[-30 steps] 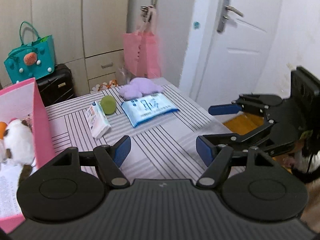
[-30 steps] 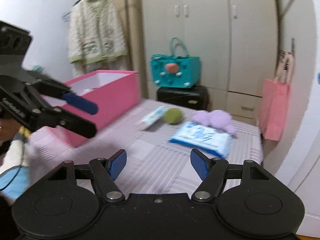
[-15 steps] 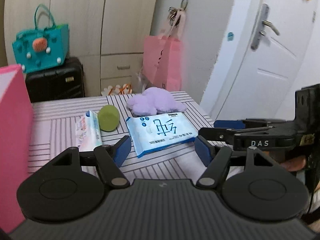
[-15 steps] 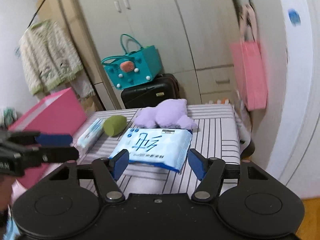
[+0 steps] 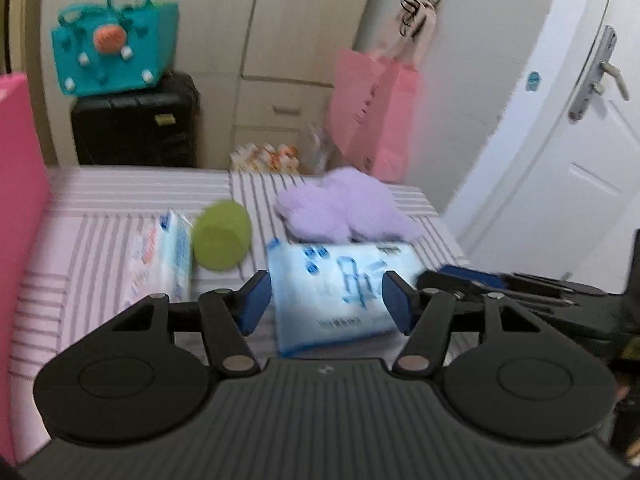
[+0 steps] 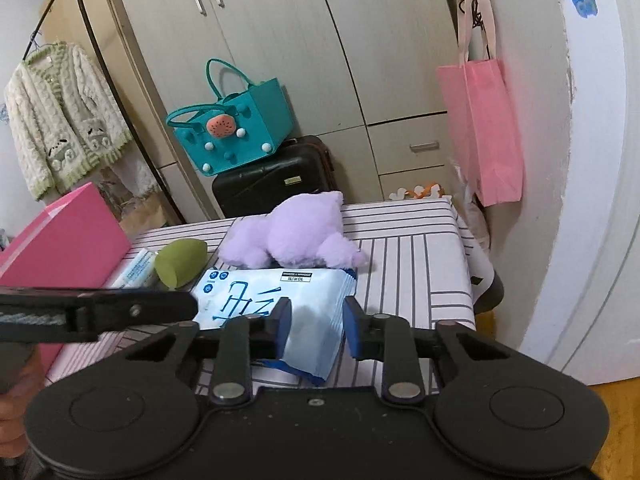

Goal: Organize soft objects
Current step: 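Grasp the wet-wipes pack with the right tool while the left tool grasps it too, then lift and carry the wet-wipes pack with both tools over the pink box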

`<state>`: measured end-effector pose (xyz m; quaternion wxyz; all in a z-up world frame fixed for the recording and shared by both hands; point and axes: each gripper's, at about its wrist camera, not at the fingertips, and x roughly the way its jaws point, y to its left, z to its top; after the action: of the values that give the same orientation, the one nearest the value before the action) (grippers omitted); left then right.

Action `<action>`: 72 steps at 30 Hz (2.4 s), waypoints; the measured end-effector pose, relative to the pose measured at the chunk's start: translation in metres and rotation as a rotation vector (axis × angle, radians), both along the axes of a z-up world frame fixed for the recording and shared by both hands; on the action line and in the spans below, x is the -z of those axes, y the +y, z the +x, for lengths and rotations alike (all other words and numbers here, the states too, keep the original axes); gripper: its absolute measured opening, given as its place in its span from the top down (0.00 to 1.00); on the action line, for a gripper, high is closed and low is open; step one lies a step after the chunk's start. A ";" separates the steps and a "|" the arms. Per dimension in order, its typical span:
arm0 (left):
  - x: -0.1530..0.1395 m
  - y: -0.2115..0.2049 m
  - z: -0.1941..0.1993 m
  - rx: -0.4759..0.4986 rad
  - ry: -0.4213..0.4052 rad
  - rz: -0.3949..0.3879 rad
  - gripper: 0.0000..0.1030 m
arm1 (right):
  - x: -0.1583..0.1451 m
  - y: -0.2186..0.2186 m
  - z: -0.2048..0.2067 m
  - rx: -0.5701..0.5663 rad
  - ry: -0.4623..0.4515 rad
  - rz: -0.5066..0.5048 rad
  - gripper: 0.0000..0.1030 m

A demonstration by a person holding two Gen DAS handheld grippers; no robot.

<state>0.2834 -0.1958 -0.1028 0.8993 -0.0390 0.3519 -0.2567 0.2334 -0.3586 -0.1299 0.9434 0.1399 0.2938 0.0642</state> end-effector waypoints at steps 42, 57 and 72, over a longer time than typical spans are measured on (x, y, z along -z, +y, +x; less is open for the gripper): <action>0.003 0.011 -0.042 0.090 0.146 -0.085 0.54 | -0.001 0.008 -0.035 -0.094 -0.032 0.161 0.64; -0.011 0.058 -0.105 0.184 0.122 -0.074 0.54 | -0.017 0.051 -0.101 -0.104 -0.027 0.132 0.61; -0.021 0.113 -0.159 0.261 0.147 -0.026 0.54 | -0.029 0.109 -0.158 -0.215 0.115 0.072 0.57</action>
<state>0.1246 -0.0830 -0.0821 0.8294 -0.0232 0.4157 -0.3725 0.0752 -0.2500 -0.1007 0.9069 0.1448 0.3584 0.1675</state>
